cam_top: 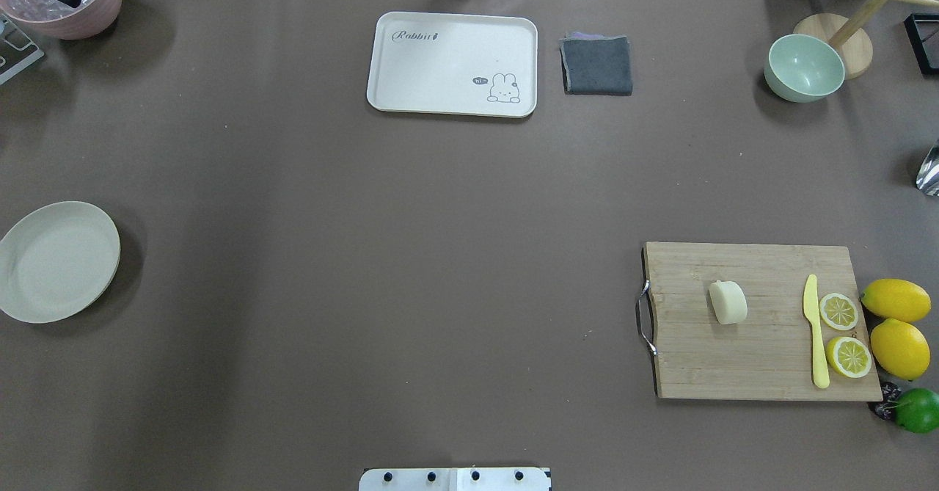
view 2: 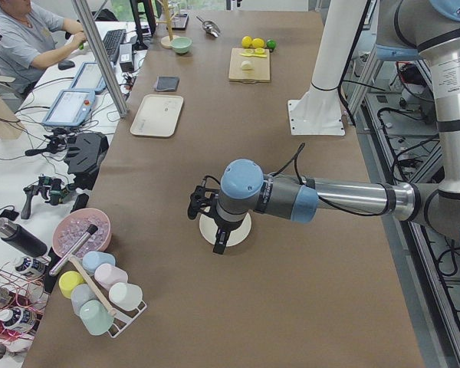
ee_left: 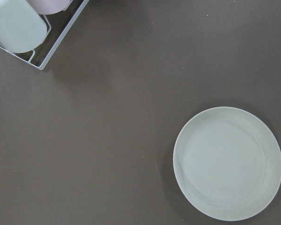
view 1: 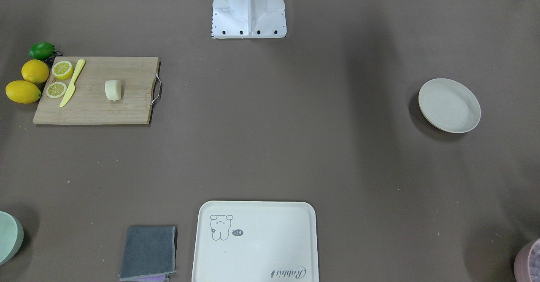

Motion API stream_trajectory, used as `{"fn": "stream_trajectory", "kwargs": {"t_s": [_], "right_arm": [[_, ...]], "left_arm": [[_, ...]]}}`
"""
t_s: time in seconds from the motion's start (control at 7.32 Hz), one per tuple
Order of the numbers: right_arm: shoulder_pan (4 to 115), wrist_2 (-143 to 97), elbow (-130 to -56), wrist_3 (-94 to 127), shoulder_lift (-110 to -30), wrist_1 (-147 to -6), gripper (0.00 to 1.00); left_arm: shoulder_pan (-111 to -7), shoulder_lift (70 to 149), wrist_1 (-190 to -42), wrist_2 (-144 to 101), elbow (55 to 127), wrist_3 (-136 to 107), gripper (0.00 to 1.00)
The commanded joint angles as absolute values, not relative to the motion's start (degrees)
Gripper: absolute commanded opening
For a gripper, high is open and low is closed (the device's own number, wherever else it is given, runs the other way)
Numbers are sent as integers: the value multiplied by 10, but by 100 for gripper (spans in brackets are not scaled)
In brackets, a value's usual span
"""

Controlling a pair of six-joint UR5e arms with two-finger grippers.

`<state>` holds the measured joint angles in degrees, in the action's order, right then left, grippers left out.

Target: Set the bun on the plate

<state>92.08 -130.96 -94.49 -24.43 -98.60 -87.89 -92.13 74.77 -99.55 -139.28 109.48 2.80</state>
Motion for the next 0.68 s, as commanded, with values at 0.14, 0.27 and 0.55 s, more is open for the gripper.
{"fn": "stream_trajectory", "kwargs": {"t_s": [0.14, 0.27, 0.55], "right_arm": [[920, -1310, -941, -244, -986, -879, 100], [920, -1310, -941, -244, -987, -879, 100], [920, -1310, -941, -244, -989, -879, 100]], "left_arm": [[-920, 734, -996, -1393, 1089, 48, 97], [-918, 733, -994, -1395, 1089, 45, 97], [-915, 733, -992, -1394, 1087, 39, 98]]}}
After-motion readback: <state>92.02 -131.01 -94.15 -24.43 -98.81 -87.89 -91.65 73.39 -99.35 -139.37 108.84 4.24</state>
